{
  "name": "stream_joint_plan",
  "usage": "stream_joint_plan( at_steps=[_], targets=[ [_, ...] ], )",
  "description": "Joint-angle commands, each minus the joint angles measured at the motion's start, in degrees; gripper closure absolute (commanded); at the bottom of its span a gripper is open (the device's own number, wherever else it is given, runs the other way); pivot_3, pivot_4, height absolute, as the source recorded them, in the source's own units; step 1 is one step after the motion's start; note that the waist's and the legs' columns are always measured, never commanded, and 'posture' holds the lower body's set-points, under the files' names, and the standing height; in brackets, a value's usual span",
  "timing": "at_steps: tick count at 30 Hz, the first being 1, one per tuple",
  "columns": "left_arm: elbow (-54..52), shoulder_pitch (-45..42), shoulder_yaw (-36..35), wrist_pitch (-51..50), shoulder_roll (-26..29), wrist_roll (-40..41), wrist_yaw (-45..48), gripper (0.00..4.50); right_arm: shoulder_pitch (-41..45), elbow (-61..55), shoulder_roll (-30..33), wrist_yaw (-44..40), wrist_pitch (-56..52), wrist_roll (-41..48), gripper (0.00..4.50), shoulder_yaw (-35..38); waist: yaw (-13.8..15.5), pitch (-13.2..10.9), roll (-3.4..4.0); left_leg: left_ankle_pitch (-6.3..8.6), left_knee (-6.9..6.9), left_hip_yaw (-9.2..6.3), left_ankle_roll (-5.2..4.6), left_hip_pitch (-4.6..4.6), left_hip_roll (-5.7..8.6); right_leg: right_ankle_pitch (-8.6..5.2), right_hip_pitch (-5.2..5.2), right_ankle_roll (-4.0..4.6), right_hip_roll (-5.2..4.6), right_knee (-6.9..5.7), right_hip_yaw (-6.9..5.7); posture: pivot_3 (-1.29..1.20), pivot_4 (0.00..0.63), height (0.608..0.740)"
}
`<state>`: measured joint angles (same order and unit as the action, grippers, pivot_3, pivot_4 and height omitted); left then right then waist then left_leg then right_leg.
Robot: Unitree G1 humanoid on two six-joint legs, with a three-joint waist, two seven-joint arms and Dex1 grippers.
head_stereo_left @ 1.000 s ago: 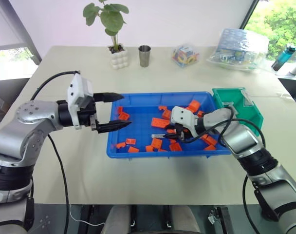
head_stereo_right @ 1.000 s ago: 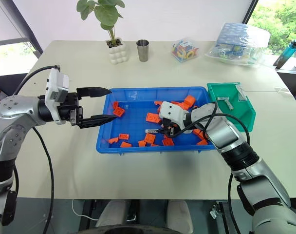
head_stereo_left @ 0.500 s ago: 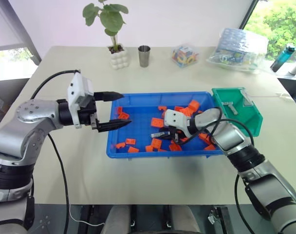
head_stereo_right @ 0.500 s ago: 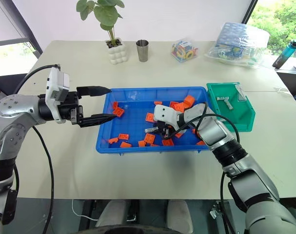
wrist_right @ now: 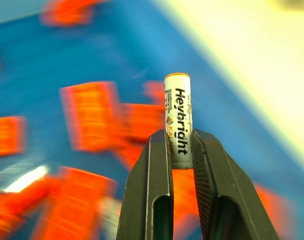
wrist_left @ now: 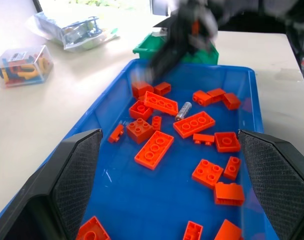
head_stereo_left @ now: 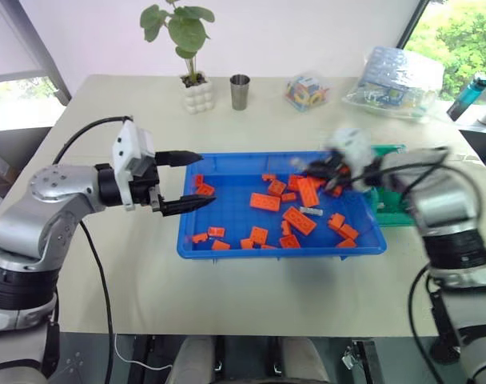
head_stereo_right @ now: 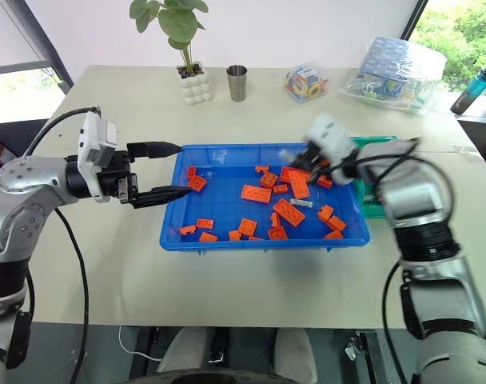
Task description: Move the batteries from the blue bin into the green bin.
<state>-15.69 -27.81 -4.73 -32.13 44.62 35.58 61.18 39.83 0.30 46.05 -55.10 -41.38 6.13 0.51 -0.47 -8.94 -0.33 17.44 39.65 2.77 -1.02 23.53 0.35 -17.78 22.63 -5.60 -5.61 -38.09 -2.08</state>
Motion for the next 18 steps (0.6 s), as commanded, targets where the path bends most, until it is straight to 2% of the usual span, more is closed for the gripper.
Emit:
stream_joint_plan(
  at_steps=[1,6,9,15,18],
  targets=[
    [0.03,-1.15,0.24,1.28,-0.47,-0.11,0.6,0.0,-2.51,-0.24,4.42,1.27,-1.14,1.32,4.46,6.15,-0.15,0.0,0.0,0.0,-0.01,0.0,0.0,0.0,0.0,0.0,0.0,0.0,0.0,0.0,0.0,0.0,0.15,0.716],
    [1.92,-3.02,1.53,2.38,-1.3,-0.76,1.61,0.0,-7.62,0.34,10.55,3.43,0.5,-0.03,4.46,9.51,-0.24,-0.02,0.03,0.0,-0.02,0.07,0.0,-0.01,-0.04,0.0,0.02,0.0,0.03,0.0,0.03,0.0,0.15,0.716],
    [2.7,-4.15,2.23,2.74,-1.92,-1.07,1.89,0.0,-9.52,-0.03,11.43,4.53,-0.45,0.86,4.46,10.25,-0.29,-0.02,0.03,0.0,-0.02,0.11,-0.01,-0.01,-0.04,0.0,0.02,0.0,0.03,0.01,0.04,0.0,0.15,0.716],
    [3.33,-4.8,2.56,3.11,-2.38,-1.55,2.51,0.0,-10.89,-0.87,11.96,6.22,3.03,-0.47,1.46,8.22,-0.21,-0.02,0.04,0.0,-0.01,0.12,-0.01,-0.02,-0.05,0.0,0.02,0.0,0.04,0.0,0.06,0.0,0.15,0.716],
    [3.08,-4.61,2.41,2.98,-2.27,-1.51,2.51,0.0,-8.5,-2.09,10.92,5.7,4.47,1.39,1.46,8.14,-0.2,-0.02,0.04,0.0,0.0,0.12,-0.01,-0.02,-0.05,0.0,0.02,0.0,0.04,0.01,0.06,0.0,0.15,0.716]
  ],
)
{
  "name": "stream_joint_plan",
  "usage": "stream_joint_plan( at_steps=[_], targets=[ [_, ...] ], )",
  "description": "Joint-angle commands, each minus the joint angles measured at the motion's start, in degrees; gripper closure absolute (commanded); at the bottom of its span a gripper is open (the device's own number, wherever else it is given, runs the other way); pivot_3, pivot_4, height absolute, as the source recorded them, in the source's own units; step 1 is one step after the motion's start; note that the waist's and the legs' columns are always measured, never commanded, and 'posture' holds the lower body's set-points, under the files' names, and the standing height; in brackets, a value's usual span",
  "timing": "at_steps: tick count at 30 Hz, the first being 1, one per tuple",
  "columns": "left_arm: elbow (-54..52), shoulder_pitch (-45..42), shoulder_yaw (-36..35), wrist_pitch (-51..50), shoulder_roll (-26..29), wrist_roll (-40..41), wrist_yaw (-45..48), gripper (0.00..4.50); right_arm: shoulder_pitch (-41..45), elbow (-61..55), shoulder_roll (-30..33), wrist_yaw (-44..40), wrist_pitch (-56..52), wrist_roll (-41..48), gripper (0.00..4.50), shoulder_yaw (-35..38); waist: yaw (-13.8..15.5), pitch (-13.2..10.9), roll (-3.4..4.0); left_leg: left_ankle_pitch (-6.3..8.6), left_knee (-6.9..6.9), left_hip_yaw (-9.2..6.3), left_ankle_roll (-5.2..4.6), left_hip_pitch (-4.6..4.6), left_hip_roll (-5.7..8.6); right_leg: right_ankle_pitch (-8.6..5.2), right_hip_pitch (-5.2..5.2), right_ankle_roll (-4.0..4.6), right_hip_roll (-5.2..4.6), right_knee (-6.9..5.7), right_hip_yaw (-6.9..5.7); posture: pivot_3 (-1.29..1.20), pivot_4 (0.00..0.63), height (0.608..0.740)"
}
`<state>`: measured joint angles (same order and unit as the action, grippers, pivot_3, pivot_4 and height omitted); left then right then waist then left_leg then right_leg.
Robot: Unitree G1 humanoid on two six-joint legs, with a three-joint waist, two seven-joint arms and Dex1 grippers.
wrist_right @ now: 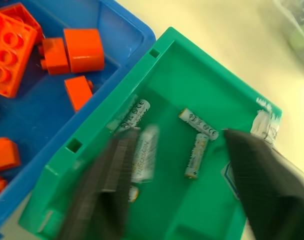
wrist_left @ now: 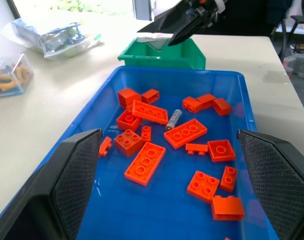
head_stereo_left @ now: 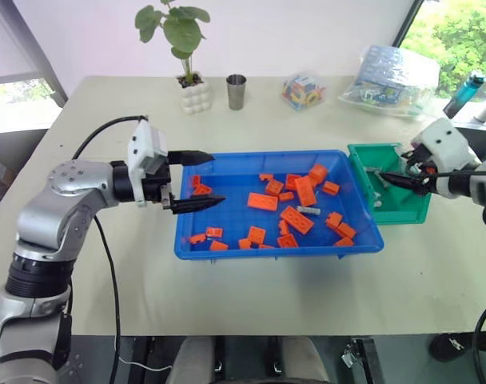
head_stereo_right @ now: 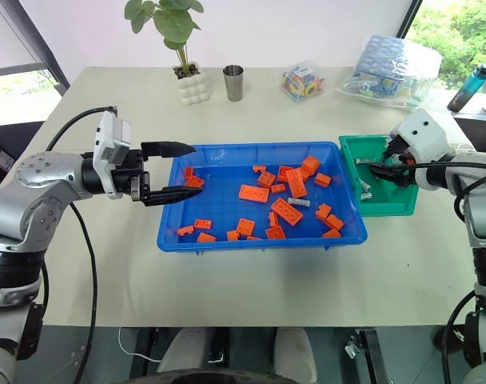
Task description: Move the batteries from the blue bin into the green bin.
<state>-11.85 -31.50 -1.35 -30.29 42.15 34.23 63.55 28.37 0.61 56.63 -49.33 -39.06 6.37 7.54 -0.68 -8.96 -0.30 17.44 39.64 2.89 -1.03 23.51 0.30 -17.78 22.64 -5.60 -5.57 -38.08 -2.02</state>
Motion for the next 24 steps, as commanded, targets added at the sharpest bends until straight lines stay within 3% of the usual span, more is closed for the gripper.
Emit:
stream_joint_plan(
  at_steps=[1,5,11,24],
  targets=[
    [-0.9,-0.83,-1.04,1.06,0.26,-0.11,0.08,0.0,4.04,-3.59,-0.37,-1.17,2.06,2.72,1.46,0.87,0.0,-0.01,0.01,0.0,0.0,0.0,0.0,0.0,0.0,0.0,0.0,0.0,0.0,0.0,0.0,0.0,0.15,0.716],
    [-1.16,-0.74,-1.15,0.84,0.34,-0.06,-0.19,0.0,5.31,-7.1,-1.75,-7.77,1.38,7.21,1.46,-3.23,-0.03,0.0,0.01,0.0,0.0,-0.02,0.0,0.0,-0.01,0.0,0.0,0.0,0.02,0.0,0.0,0.0,0.15,0.716],
    [-1.37,-0.92,-1.3,0.76,0.51,-0.07,-0.4,0.0,3.84,-5.08,-2.14,-17.11,7.83,6.14,1.46,-13.01,0.27,-0.03,-0.03,0.02,0.05,-0.07,-0.04,0.01,0.01,0.0,-0.06,0.0,0.0,0.02,-0.02,0.0,0.15,0.716],
    [-3.45,1.34,-3.16,0.27,1.93,0.62,-1.93,0.0,7.22,10.69,-7.91,-18.43,16.17,-0.22,1.46,-20.22,0.02,-0.03,-0.03,0.02,0.1,-0.07,-0.04,0.0,0.0,0.0,-0.06,0.0,0.01,0.0,-0.03,0.0,0.15,0.716]
  ],
)
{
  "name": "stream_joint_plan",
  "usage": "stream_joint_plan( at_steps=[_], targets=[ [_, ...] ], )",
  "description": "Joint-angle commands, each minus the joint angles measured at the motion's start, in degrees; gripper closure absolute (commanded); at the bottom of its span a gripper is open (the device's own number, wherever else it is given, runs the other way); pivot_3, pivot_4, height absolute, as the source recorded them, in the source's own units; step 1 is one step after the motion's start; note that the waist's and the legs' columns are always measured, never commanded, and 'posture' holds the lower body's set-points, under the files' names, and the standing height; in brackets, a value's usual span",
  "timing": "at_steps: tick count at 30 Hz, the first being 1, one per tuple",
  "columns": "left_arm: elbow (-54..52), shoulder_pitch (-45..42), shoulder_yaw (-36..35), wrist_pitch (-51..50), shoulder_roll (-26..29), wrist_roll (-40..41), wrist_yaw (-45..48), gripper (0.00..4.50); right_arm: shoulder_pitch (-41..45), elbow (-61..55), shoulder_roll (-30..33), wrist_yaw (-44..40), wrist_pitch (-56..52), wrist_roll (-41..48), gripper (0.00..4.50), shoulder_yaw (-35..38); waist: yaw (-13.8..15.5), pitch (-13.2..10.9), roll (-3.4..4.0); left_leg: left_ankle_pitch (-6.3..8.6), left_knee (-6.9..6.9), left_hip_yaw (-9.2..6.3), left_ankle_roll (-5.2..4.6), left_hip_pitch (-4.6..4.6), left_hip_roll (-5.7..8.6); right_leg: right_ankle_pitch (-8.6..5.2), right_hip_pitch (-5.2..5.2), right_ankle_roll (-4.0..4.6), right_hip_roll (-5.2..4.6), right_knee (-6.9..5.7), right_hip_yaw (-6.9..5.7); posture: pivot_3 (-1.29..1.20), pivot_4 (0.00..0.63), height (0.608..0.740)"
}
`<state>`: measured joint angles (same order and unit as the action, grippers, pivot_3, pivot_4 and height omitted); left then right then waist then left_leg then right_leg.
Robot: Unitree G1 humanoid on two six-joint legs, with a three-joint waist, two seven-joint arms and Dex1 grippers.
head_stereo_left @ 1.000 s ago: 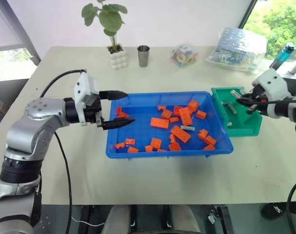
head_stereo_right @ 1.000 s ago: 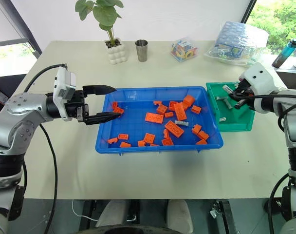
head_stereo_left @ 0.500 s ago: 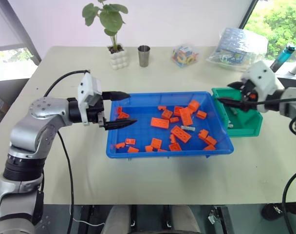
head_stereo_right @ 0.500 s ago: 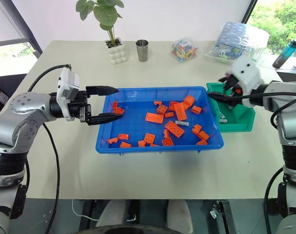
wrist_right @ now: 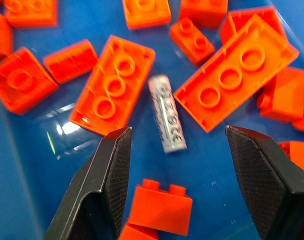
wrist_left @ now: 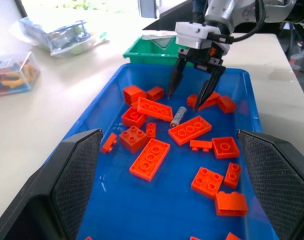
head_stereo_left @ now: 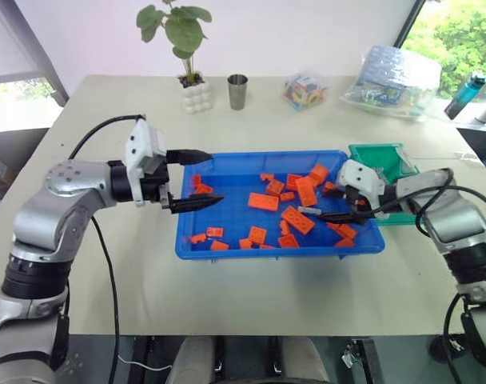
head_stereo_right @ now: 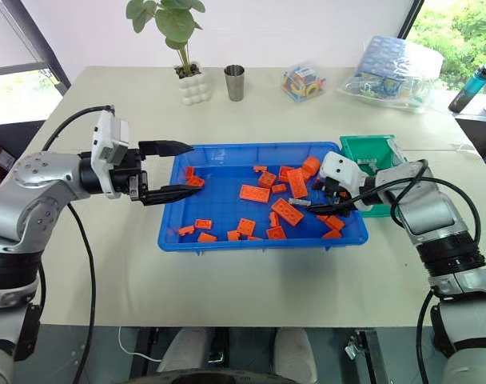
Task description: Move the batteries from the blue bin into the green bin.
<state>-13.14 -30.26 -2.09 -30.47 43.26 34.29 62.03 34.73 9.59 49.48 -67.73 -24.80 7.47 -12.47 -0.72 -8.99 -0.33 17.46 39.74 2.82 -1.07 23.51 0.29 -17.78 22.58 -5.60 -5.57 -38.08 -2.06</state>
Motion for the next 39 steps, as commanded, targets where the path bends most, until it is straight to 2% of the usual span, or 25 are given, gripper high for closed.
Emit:
stream_joint_plan(
  at_steps=[1,5,6,8,10,12,13,24,26,27,30,39],
  targets=[
    [-2.37,0.26,-2.48,0.36,0.89,0.64,-0.53,0.0,1.06,2.79,-1.43,0.33,2.33,-1.8,1.46,-0.51,0.12,0.0,0.0,0.0,0.01,-0.01,0.0,0.0,0.0,0.0,-0.01,0.0,0.0,0.0,0.0,0.0,0.15,0.716],
    [-2.83,0.37,-2.59,-0.01,1.01,0.83,-0.83,0.0,1.28,5.66,-3.55,1.01,3.8,-3.45,1.46,-1.29,0.24,0.0,0.0,0.0,0.08,-0.04,0.0,0.0,0.01,0.0,-0.06,0.0,-0.01,0.0,-0.03,0.0,0.15,0.716],
    [-2.89,0.3,-2.58,-0.11,1.03,0.85,-0.9,0.0,1.04,5.75,-3.82,0.87,3.94,-3.66,1.68,-1.52,0.27,0.0,0.0,0.0,0.09,-0.05,0.0,0.0,0.02,0.0,-0.07,0.0,-0.02,-0.01,-0.04,0.0,0.15,0.716],
    [-2.82,0.13,-2.61,-0.25,1.12,0.91,-0.91,0.0,0.68,5.57,-4.14,0.66,4.2,-3.82,2.27,-1.7,0.28,0.0,0.0,0.0,0.11,-0.09,0.0,0.0,0.02,0.0,-0.1,0.0,-0.02,0.0,-0.08,0.0,0.15,0.716],
    [-2.64,-0.14,-2.62,-0.31,1.27,0.87,-0.8,0.0,0.33,4.63,-4.45,0.6,3.54,-3.33,3.31,-1.38,0.26,0.0,0.0,0.0,0.12,-0.1,0.0,0.0,0.02,0.0,-0.11,0.0,-0.02,0.0,-0.09,0.0,0.15,0.716],
    [-2.52,-0.3,-2.6,-0.32,1.37,0.82,-0.72,0.0,0.1,3.93,-4.63,0.79,3.1,-3.09,4.17,-0.97,0.25,0.0,0.0,0.0,0.12,-0.11,0.0,0.0,0.02,0.0,-0.11,0.0,-0.02,-0.01,-0.1,0.0,0.15,0.716],
    [-2.33,-0.42,-2.56,-0.27,1.41,0.76,-0.62,0.0,0.16,3.69,-4.71,1.12,2.92,-3.09,4.32,-0.73,0.22,0.0,0.0,0.0,0.12,-0.11,0.0,0.0,0.02,0.0,-0.11,0.0,-0.01,-0.01,-0.1,0.0,0.15,0.716],
    [-0.76,-1.68,-1.62,0.01,0.61,0.57,0.2,0.0,-0.03,-2.04,-3.1,3.2,-4.08,-0.13,4.32,3.71,0.12,-0.01,0.0,0.0,0.12,-0.11,0.0,0.01,0.02,0.0,-0.09,0.0,-0.02,-0.01,-0.11,0.0,0.15,0.716],
    [-0.41,-1.88,-1.28,0.32,0.33,0.26,0.37,0.0,-0.52,-3.25,-3.09,3.48,-5.12,0.07,3.27,4.01,0.1,-0.01,0.0,0.0,0.12,-0.11,0.0,0.01,0.01,0.0,-0.09,0.0,-0.01,-0.01,-0.11,0.0,0.15,0.716],
    [-0.27,-1.97,-1.14,0.45,0.2,0.13,0.43,0.0,-0.74,-3.64,-3.18,4.05,-4.98,-0.26,3.0,4.02,0.08,0.0,0.0,0.0,0.11,-0.11,0.0,0.01,0.01,0.0,-0.09,0.0,-0.01,-0.01,-0.1,0.0,0.15,0.716],
    [0.07,-2.44,-0.89,0.56,-0.14,-0.03,0.61,0.0,-1.2,-4.49,-2.89,4.77,-4.85,-1.22,1.5,3.36,0.11,0.0,0.0,0.0,0.11,-0.11,0.0,0.01,0.01,0.0,-0.09,0.0,-0.01,-0.01,-0.1,0.0,0.15,0.716],
    [0.93,-3.2,-0.73,1.08,-0.32,-0.5,1.28,0.0,-4.06,-7.59,-1.25,4.9,-4.89,-1.43,1.5,3.64,0.12,-0.01,0.0,0.01,0.12,-0.1,-0.01,0.01,0.01,0.0,-0.09,0.0,-0.01,-0.01,-0.1,0.0,0.15,0.716]
  ],
)
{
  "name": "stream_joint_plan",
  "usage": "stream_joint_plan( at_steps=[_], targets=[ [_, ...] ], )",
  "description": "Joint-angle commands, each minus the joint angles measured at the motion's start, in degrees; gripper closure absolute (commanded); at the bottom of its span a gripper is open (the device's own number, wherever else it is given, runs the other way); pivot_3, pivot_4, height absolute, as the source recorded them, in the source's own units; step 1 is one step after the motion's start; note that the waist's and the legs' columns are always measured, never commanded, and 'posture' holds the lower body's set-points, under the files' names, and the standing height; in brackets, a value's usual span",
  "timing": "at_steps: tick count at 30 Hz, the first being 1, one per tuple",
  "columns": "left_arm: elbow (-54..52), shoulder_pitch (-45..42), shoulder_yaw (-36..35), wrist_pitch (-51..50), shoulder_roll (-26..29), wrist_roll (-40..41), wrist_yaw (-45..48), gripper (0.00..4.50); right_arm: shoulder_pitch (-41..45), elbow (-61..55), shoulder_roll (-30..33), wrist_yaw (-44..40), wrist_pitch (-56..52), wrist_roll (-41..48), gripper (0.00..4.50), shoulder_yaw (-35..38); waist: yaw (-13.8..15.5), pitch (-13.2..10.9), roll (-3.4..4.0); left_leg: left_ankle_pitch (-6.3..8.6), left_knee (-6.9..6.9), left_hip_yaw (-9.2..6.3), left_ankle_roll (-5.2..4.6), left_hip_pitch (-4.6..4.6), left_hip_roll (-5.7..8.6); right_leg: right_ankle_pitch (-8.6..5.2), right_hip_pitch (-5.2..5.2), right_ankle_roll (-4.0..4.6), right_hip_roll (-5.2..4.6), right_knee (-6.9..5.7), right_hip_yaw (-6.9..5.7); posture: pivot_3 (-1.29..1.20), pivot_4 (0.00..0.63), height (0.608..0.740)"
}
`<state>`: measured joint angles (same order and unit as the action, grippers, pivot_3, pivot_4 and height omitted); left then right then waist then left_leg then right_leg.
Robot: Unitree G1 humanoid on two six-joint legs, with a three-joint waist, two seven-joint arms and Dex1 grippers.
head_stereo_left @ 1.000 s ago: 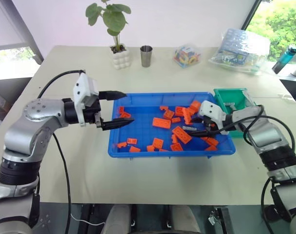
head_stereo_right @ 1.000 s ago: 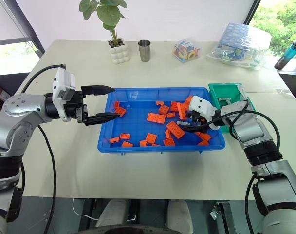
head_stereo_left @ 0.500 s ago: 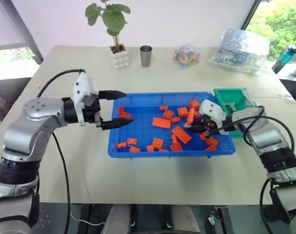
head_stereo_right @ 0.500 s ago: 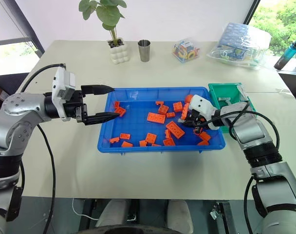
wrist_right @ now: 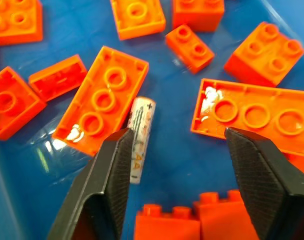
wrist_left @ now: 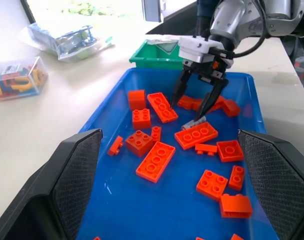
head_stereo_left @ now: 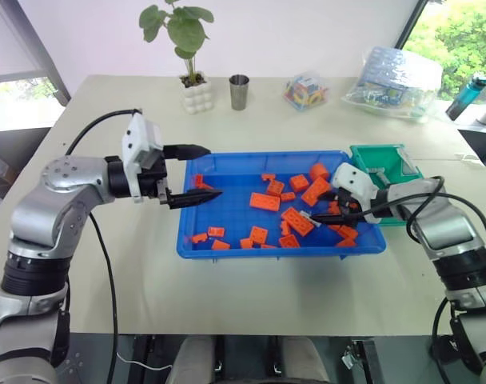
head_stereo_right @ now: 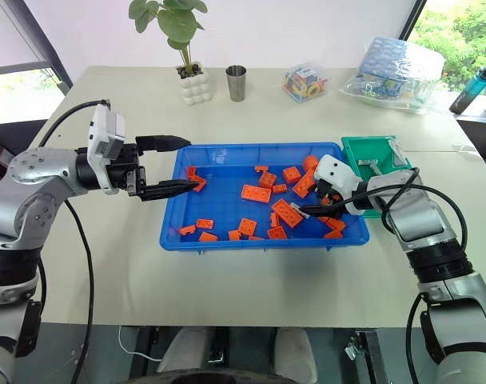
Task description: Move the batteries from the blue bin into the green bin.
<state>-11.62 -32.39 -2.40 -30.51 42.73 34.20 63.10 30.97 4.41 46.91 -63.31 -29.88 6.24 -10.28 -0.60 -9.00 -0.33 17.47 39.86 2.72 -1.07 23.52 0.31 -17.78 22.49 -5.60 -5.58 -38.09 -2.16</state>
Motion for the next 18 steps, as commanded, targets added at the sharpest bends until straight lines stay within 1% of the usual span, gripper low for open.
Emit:
stream_joint_plan(
  at_steps=[1,5,11,15,18],
  targets=[
    [-0.72,-0.92,-0.42,1.17,0.22,-0.45,0.23,0.0,-0.45,-2.9,1.49,0.88,-0.08,-0.1,1.5,1.92,-0.01,0.0,0.0,0.0,0.0,0.0,0.0,0.0,0.0,0.0,0.01,0.0,0.0,0.0,0.0,0.0,0.15,0.716],
    [-1.11,-0.47,-0.57,1.13,0.33,-0.48,0.31,0.0,-1.19,-6.33,3.42,0.86,-2.29,1.02,1.5,3.65,0.06,0.0,0.0,0.0,0.0,0.0,0.0,0.0,0.0,0.0,0.0,0.0,0.0,0.0,0.0,0.0,0.15,0.716],
    [-1.64,0.1,-0.83,0.91,0.39,-0.42,0.24,0.0,-5.07,-13.46,5.9,0.07,-5.65,3.38,1.5,4.63,-0.01,0.0,0.0,0.0,0.0,-0.01,-0.01,0.0,-0.01,0.0,0.0,0.0,0.0,0.01,0.0,0.0,0.15,0.716],
    [-1.62,-0.08,-0.58,0.99,0.16,-0.51,0.21,0.0,-6.13,-12.69,5.13,1.11,-4.17,2.13,1.5,2.92,-0.02,0.0,0.0,0.01,0.0,-0.01,-0.01,0.0,-0.01,0.0,-0.01,0.0,-0.01,0.01,0.01,0.0,0.15,0.716],
    [-1.38,-0.54,-0.43,1.06,0.11,-0.6,0.32,0.0,-4.28,-9.24,3.67,2.23,-2.69,0.86,1.5,1.46,-0.03,0.0,0.0,0.01,0.0,0.0,-0.01,0.0,-0.01,0.0,0.0,0.0,0.0,0.01,0.01,0.0,0.15,0.716]
  ],
)
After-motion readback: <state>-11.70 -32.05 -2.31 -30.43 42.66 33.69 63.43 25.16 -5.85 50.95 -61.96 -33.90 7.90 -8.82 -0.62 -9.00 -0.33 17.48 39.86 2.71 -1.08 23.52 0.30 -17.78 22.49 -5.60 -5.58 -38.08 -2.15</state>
